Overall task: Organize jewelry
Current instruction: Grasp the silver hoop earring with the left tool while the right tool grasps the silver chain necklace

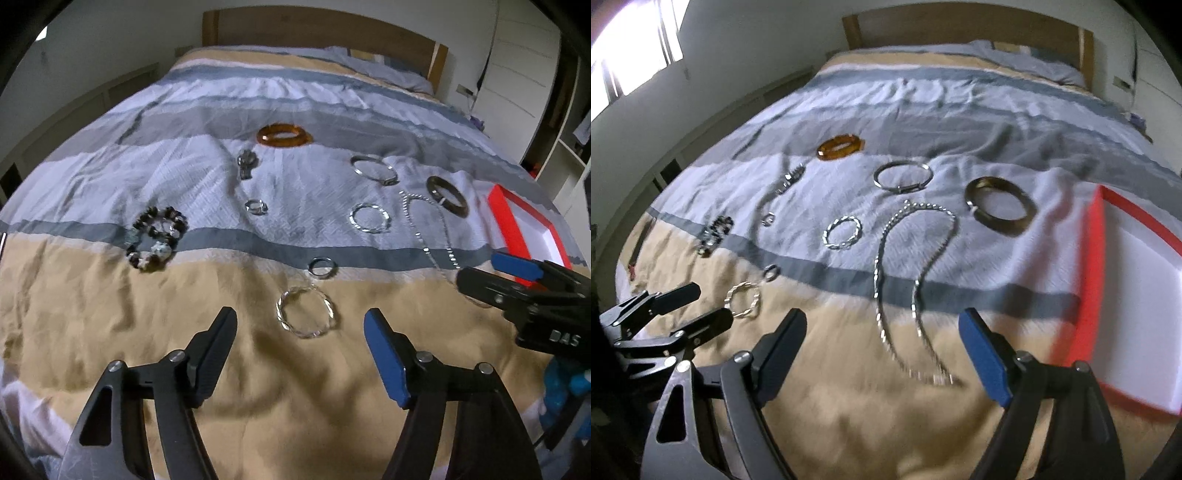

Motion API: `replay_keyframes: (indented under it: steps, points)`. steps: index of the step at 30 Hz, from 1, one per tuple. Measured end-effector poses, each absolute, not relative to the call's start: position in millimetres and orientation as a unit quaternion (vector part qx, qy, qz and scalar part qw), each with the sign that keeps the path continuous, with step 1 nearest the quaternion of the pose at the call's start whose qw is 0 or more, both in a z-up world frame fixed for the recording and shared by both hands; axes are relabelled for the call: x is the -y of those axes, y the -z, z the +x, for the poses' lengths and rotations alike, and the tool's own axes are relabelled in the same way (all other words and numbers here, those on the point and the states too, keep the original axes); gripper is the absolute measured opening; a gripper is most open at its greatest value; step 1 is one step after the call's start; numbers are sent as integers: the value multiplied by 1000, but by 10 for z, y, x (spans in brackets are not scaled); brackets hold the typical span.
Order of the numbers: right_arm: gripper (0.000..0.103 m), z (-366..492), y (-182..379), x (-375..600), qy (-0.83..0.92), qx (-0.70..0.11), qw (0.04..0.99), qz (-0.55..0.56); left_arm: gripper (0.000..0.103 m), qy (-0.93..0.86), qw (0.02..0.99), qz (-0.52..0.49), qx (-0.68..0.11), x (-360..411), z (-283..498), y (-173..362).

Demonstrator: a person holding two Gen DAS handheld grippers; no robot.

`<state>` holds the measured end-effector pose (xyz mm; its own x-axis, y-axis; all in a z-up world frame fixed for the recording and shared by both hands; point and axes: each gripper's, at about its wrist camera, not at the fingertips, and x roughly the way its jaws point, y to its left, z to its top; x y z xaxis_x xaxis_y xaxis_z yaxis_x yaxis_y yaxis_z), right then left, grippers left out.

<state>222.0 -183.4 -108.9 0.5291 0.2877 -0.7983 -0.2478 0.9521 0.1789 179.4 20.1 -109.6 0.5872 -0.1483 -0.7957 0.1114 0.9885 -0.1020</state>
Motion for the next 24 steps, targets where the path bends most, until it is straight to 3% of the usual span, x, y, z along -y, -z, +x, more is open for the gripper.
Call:
replay_keyframes:
  steps: [9,12,14,19,24]
  points:
    - [75,2475,1397,1750,-158,-478,864,10,62,76,877,-3,-475,-121,1986,1384]
    - [62,2479,1419,1752,-156,-472,868,3,58,71,876,5,-476,-101,2020,1417]
    - [43,2483,1420,1773,-155,-469,869,5,52,70,877,7,-476,-101,2028,1419]
    - [10,2469,1416,1802,-168,-467,868,11,39,74,878,10,-473,-89,2031,1407]
    - [3,2369,1368,1823,-176,-465,867,29,39,79,880,4,-468,-96,1994,1355]
